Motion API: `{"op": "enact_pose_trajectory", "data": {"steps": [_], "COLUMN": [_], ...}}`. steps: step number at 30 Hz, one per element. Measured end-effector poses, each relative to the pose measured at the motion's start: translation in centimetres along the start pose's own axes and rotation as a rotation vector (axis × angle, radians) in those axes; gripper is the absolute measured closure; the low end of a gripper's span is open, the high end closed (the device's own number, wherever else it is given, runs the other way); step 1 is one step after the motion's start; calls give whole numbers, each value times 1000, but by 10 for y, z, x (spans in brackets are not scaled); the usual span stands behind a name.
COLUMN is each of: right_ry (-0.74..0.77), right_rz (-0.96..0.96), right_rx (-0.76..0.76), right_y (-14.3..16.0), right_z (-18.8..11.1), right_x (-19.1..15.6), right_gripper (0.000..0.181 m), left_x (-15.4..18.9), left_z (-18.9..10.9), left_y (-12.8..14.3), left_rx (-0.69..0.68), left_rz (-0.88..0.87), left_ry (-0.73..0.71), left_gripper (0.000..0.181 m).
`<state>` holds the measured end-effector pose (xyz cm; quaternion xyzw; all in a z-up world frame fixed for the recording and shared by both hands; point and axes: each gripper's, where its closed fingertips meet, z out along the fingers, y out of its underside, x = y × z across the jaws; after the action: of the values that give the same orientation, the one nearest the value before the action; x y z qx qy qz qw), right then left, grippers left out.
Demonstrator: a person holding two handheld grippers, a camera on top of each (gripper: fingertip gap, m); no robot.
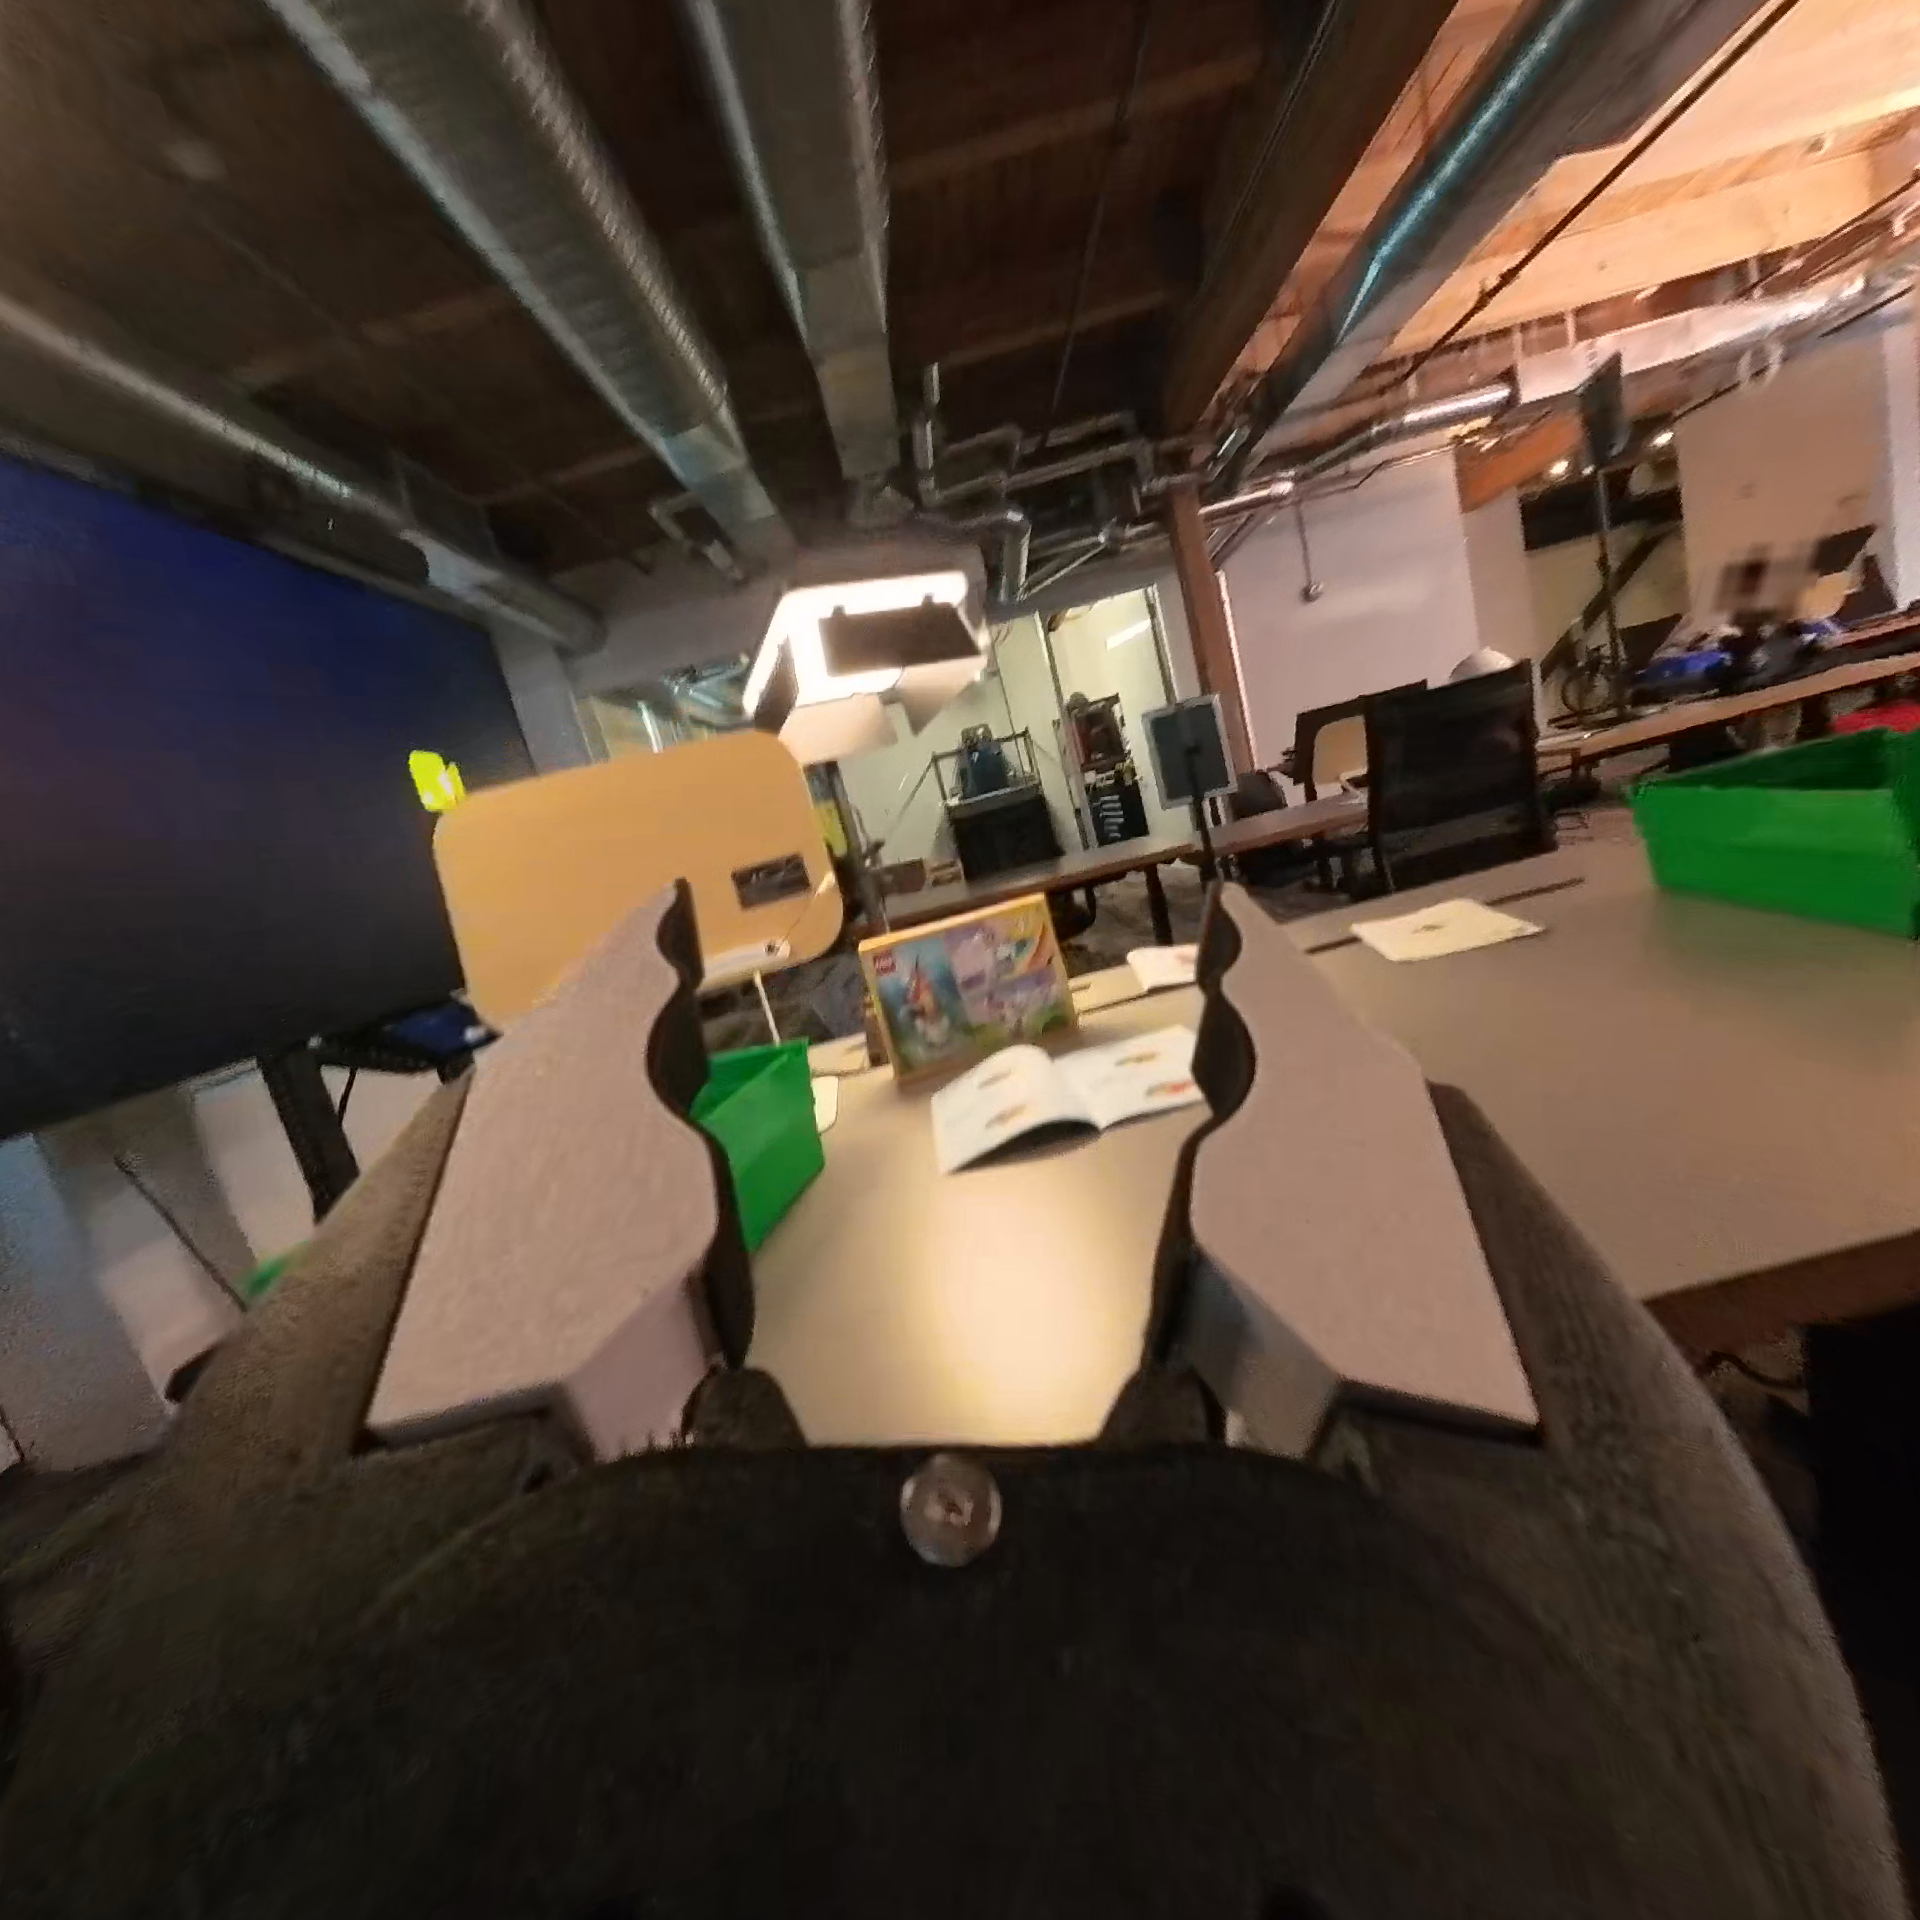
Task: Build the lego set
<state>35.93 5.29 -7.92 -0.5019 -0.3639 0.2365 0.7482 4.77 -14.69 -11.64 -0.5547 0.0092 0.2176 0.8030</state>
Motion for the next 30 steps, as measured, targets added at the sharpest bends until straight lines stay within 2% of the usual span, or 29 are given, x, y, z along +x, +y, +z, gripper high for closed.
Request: {"op": "enact_pose_trajectory", "data": {"steps": [4, 8, 10, 15, 18, 21, 24, 25, 27, 30], "right_ry": [-92, -173, -196, -312, -421, -461, -436, -406, -218, -49], "right_rz": [68, 63, 20, 16, 61, 72, 89, 98, 120, 146], "right_rx": [-2, -27, -48, -95, -159, -163, -115, -78, 27, 118], "right_y": [-25, -31, -24, 21, 63, 92, 105, 106, 113, 146], "right_z": [2, 5, 18, 86, 139, 200, 256, 271, 296, 315], "right_x": [-12, -31, -37, -62, -77, -72, -57, -50, -19, 7], "right_gripper": [178, 178, 178, 178, 178, 178, 178, 178, 178, 178], "left_x": [13, 5, -2, 0, 10, 28, 52, 57, 73, 96], "left_z": [4, -8, -11, 8, 54, 124, 199, 217, 244, 294], "left_y": [-46, -65, -56, 14, 40, 53, 75, 73, 78, 126], "left_rx": [31, 70, 72, -42, -18, 54, 96, 186, 331, 274], "left_rz": [15, 46, 55, 98, 182, 190, 180, 197, 195, 93], "left_ry": [35, 14, -3, 41, 106, 202, 290, 283, 303, 379], "left_gripper": [88, 92, 95, 95, 97, 96, 92, 100, 108, 106]}}
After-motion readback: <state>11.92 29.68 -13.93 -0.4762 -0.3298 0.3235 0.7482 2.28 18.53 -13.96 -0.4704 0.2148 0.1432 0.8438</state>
